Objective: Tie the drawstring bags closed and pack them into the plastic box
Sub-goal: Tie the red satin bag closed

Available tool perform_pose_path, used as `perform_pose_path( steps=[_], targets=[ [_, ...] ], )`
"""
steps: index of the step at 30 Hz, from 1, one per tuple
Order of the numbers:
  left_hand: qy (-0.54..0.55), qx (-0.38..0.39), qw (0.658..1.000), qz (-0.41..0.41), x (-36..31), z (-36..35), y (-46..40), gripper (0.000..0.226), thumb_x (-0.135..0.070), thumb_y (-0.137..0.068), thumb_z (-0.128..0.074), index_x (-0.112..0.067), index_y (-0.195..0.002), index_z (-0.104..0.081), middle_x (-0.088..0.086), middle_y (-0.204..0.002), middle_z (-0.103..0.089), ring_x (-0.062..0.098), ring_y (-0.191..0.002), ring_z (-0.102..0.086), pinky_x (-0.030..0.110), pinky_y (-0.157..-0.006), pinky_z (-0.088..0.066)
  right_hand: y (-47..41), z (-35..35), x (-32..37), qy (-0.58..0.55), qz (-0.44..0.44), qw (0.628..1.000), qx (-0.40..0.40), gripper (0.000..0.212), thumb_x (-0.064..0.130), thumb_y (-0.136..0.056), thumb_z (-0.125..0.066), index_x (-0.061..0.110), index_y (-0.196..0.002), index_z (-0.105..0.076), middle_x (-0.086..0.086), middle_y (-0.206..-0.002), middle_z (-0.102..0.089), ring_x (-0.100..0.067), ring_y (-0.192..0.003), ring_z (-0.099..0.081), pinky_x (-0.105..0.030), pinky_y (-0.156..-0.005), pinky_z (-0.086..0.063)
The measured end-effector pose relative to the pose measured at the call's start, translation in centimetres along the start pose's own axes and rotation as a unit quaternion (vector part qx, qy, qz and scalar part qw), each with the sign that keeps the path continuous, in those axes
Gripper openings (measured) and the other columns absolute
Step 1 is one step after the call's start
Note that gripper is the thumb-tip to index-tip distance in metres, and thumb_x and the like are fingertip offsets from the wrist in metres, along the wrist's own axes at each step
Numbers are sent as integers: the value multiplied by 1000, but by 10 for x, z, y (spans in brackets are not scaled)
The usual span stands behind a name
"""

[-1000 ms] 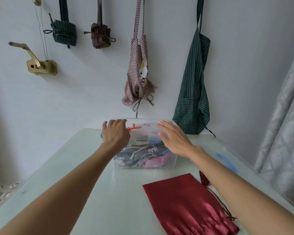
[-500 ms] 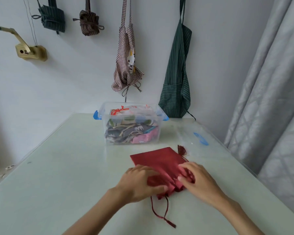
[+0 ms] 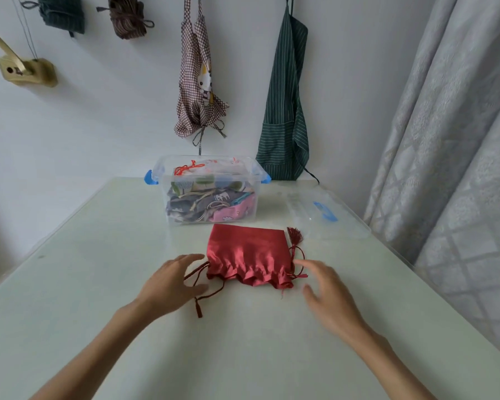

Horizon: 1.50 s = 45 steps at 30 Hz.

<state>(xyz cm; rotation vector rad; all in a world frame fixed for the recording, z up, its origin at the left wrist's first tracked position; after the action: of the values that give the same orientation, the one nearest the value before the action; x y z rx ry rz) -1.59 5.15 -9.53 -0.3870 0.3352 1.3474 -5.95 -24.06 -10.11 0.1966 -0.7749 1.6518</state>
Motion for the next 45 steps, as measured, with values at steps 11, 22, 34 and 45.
perform_pose_path(
  steps=[11, 22, 34, 45],
  targets=[
    [-35, -32, 999, -9, -22, -5, 31, 41, -62, -78, -61, -38, -110, -61, -18, -111, -58, 8, -108, -52, 27, -82, -44, -18, -3, -6, 129, -63, 988, 54, 31, 29, -89, -56, 26, -120, -58, 11, -125, -54, -15, -114, -45, -27, -92, -38],
    [465, -24, 883, 57, -20, 4, 22, 15, -14, -96, -51, -5, -92, -62, 7, -90, -68, 20, -87, -65, 20, -78, -53, -22, 8, -17, -222, -90, 971, 8, 10, 13, -97, -47, 13, -88, -53, 4, -74, -61, -4, -63, -55, -13, -62, -40],
    [-199, -120, 969, -86, 17, 4, 23, 28, -38, -94, -51, -16, -81, -62, 0, -77, -66, 26, -84, -60, 34, -72, -41, -21, 52, -40, 105, -20, 993, 53, 12, 26, -86, -66, 17, -78, -69, 16, -69, -54, 0, -67, -53, -17, -63, -39],
    [-296, -79, 949, 76, 53, 29, 37, 32, -47, -95, -37, -23, -98, -58, -5, -108, -64, 17, -111, -53, 29, -85, -38, -5, 59, -66, 157, -224, 961, -22, 16, 35, -84, -66, 21, -76, -70, -6, -91, -71, -31, -90, -64, -30, -72, -48]
  ],
)
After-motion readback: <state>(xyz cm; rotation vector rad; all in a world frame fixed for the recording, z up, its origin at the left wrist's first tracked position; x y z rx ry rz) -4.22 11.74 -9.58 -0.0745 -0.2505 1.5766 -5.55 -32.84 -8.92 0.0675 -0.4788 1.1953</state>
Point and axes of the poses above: each hand's wrist, its own y-axis away from the middle knuckle, its own z-axis out of the back of the hand, x = y × z, the point moved 1 cm from there along -y, towards the middle knuckle
